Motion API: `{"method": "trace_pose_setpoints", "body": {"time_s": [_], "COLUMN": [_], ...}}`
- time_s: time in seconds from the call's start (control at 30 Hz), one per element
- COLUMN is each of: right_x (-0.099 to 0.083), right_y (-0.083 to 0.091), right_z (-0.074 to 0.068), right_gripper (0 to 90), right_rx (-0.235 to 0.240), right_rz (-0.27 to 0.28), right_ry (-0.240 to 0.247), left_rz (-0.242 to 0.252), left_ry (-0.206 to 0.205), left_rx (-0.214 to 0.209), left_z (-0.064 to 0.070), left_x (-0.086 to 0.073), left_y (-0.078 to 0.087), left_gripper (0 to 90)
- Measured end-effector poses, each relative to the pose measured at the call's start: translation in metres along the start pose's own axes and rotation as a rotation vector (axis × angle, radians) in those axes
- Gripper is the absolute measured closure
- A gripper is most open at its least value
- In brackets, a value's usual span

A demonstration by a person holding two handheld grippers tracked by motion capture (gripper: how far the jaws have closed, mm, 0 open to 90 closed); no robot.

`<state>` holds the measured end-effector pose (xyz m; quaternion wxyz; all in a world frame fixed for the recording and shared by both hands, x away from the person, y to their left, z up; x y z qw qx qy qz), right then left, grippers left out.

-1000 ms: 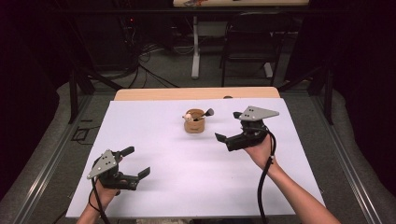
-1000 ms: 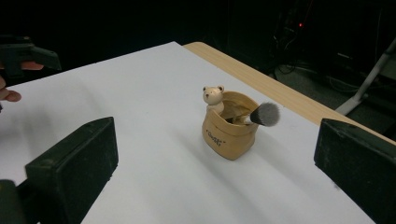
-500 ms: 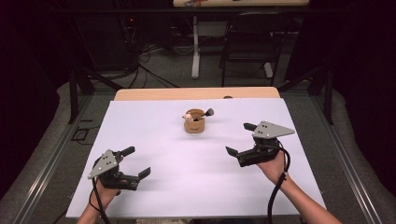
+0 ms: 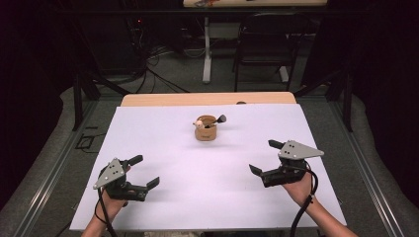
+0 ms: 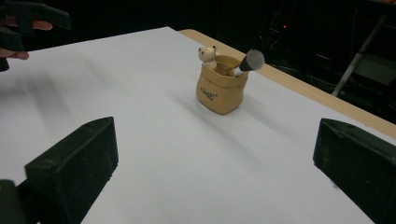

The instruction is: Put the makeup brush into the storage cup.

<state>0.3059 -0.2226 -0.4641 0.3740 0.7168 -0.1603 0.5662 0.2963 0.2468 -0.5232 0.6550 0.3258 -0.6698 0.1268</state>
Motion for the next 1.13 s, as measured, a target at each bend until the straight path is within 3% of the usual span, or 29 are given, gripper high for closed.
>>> {"method": "trace_pose_setpoints", "body": {"time_s": [0.33,0.4,0.57,0.9,1.13], "right_x": [-0.024,-0.03,-0.045,-0.055,-0.054], "right_y": [0.015,0.017,0.024,0.022,0.023], "right_z": [0.004,0.006,0.008,0.008,0.006], "right_gripper": [0.0,0.0,0.0,0.0,0.0], "right_rx": [-0.031,-0.03,-0.03,-0.065,-0.077], "right_rz": [0.006,-0.002,0.038,0.0,0.015], "right_ry": [-0.015,-0.008,0.033,0.045,0.055], "left_rz": [0.008,0.004,0.001,-0.002,-0.007], "left_ry": [-0.003,-0.001,-0.001,0.0,-0.006], "left_rx": [0.014,0.011,0.005,-0.003,-0.008], "left_z": [0.0,-0.001,0.0,0.0,0.0], "left_x": [0.0,0.0,0.0,0.0,0.0], "left_y": [0.001,0.0,-0.001,-0.001,-0.003], "left_gripper": [0.0,0.0,0.0,0.0,0.0]}}
Point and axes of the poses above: each handheld gripper's, and its own axes: y roughly backward along the jaws, x roughly out of its top, z roughly to its right, the point moved 1 cm from there along -y, roughly forward along the jaws, and after that the axes turned 9 degrees about -y, right-handed, at the moved point
